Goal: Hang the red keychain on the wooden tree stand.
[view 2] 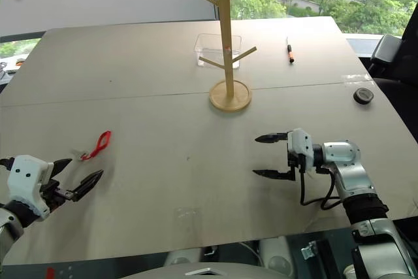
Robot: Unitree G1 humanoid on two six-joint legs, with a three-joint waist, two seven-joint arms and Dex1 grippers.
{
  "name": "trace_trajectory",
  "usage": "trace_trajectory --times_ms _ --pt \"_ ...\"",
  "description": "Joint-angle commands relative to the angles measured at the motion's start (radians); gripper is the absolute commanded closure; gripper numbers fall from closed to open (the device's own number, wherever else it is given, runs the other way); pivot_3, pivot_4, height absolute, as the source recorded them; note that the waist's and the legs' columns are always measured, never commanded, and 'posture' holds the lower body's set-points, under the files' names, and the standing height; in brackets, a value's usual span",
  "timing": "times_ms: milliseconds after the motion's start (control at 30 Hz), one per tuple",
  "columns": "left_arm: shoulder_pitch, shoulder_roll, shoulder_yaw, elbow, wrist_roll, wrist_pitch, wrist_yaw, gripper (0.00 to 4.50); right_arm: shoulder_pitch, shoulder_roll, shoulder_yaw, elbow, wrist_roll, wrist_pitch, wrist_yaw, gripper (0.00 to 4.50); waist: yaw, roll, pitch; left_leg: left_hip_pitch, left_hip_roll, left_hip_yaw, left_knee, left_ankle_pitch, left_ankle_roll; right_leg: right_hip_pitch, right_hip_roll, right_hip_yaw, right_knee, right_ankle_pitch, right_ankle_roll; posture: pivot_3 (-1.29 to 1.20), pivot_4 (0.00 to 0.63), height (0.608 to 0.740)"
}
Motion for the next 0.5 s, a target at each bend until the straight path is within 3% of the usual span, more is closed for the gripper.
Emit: trace_trajectory --times_ms 33,500 --pt "-0.044 0.03 0.0 0.03 0.024 -0.026 -0.008 0.0 -0.002 -0.006 -0.009 -0.019 0.011 -0.014 0.0 0.06 0.0 0.0 0.0 0.0 0.0 0.0 0.0 0.0 0.0 0.0 0.0 0.0 0.0 0.0 0.0 0.0 0.15 0.74" --pt "-0.214 0.067 -0.119 0.203 0.065 0.038 -0.031 0.0 0.027 -0.023 -0.033 -0.074 0.015 0.007 -0.075 0.06 -0.004 0.0 0.0 0.0 0.0 0.001 0.0 0.0 0.0 0.0 0.0 0.0 0.001 0.0 0.0 0.0 0.15 0.74"
